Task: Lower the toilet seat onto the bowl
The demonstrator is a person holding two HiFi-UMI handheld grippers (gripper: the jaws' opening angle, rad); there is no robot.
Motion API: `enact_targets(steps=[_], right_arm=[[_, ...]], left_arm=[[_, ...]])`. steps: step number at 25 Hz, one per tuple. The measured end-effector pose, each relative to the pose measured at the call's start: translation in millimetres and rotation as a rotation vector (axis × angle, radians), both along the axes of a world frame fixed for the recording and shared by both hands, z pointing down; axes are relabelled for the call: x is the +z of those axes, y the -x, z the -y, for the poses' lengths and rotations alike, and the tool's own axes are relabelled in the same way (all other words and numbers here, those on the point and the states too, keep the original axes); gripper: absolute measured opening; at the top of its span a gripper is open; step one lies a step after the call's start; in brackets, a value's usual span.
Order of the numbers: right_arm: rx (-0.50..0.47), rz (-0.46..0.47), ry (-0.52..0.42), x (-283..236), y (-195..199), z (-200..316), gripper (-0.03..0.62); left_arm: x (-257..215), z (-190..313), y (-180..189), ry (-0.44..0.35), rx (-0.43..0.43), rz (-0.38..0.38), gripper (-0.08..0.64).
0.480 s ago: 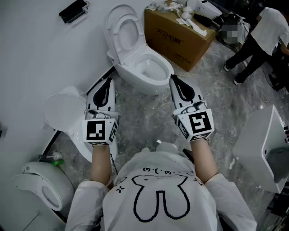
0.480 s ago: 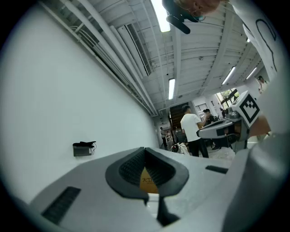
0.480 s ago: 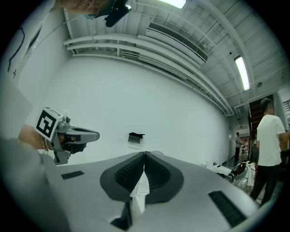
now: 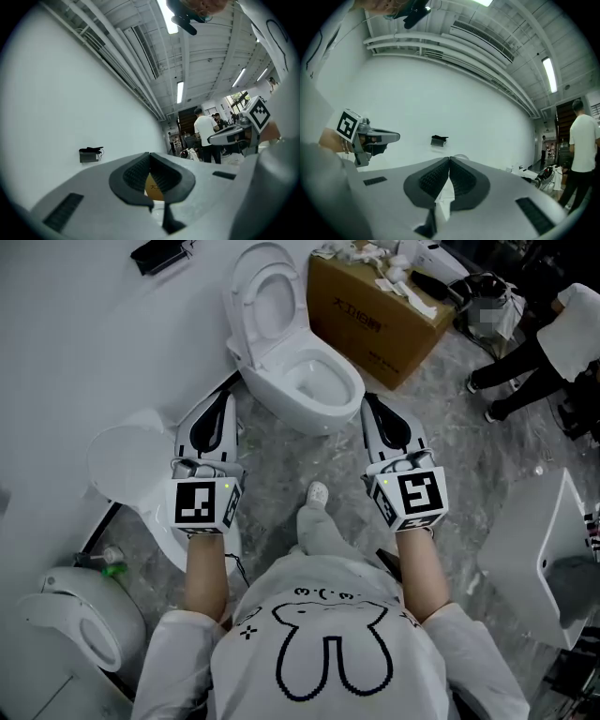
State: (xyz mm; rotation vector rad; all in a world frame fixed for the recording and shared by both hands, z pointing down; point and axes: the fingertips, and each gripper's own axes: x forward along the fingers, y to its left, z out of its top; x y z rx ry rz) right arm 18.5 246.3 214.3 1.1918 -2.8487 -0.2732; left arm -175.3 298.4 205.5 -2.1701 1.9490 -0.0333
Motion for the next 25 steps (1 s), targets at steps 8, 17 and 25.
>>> enact_targets(steps=[8, 17, 25], right_arm=[[-0.012, -0.014, 0.001, 8, 23, 33, 0.028], [-0.045, -0.006, 0.008, 10, 65, 114, 0.029], [-0.087, 0.003, 0.015, 6, 106, 208, 0.029]], left_arm=[[6, 32, 22, 0.006, -0.019, -0.012, 0.009], [10, 104, 62, 0.023, -0.053, -0.008, 0.009], [9, 184, 102, 0.037, -0.099, -0.014, 0.009]])
